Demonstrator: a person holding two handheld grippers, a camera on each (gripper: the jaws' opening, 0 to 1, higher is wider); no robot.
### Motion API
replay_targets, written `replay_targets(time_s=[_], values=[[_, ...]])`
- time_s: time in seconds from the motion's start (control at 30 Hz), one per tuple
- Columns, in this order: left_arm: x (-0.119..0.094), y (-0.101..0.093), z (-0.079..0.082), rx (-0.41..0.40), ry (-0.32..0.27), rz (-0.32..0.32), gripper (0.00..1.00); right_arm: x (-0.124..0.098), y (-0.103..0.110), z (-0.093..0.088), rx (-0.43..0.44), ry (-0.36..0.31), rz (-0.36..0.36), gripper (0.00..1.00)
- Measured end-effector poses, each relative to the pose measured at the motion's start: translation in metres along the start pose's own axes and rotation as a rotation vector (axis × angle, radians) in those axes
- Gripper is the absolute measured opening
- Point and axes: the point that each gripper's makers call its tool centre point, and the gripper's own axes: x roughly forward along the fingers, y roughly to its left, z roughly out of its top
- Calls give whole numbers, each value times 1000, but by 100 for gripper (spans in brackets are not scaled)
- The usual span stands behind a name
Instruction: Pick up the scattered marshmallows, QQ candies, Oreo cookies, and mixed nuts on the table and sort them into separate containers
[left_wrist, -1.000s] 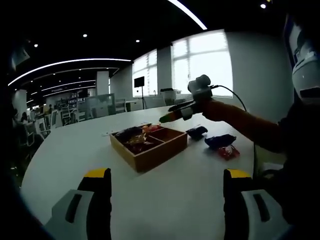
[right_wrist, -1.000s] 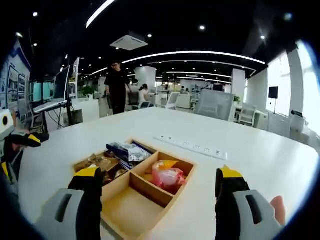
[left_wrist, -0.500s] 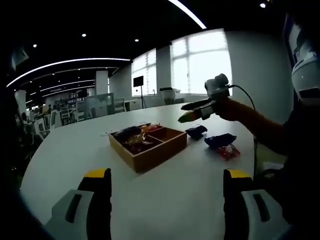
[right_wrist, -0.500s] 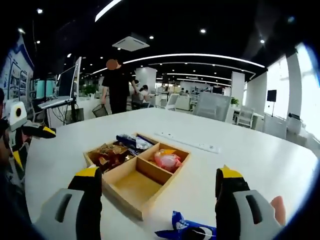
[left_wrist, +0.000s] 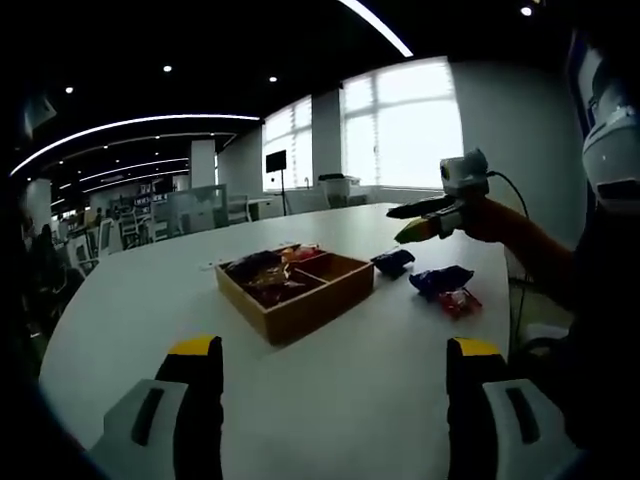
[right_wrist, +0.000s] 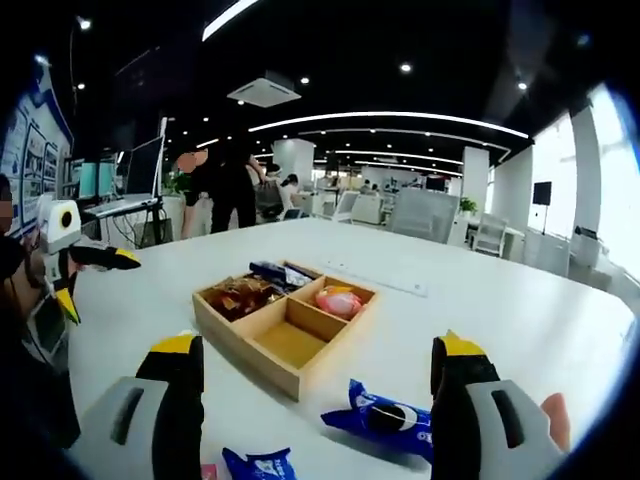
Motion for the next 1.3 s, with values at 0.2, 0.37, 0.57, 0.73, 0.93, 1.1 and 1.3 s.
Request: replay_targets(time_s=[0.2, 0.37, 0.57, 0.73, 0.93, 1.1, 1.3], values=[[2, 1, 1, 0, -2, 0, 96, -10, 11, -3, -2, -7, 36, 90], [2, 0, 1, 1, 2, -5, 96, -19, 15, -1, -37, -23, 21, 90], [1, 0, 0, 0, 5, -4, 96, -31, 17, 1, -23, -44, 14, 90], [0, -1, 2, 1, -4, -1, 96, -36, 29, -6, -6, -63, 42, 90], [-1, -2, 1, -1, -3, 0, 96, -42, 33, -18, -7, -53, 48, 90], [-2, 0, 1, 5, 2, 6, 96, -51, 27, -26, 34, -53, 31, 90], [-4, 1, 5, 11, -6, 13, 96, -60, 24, -27, 48, -63, 23, 90]])
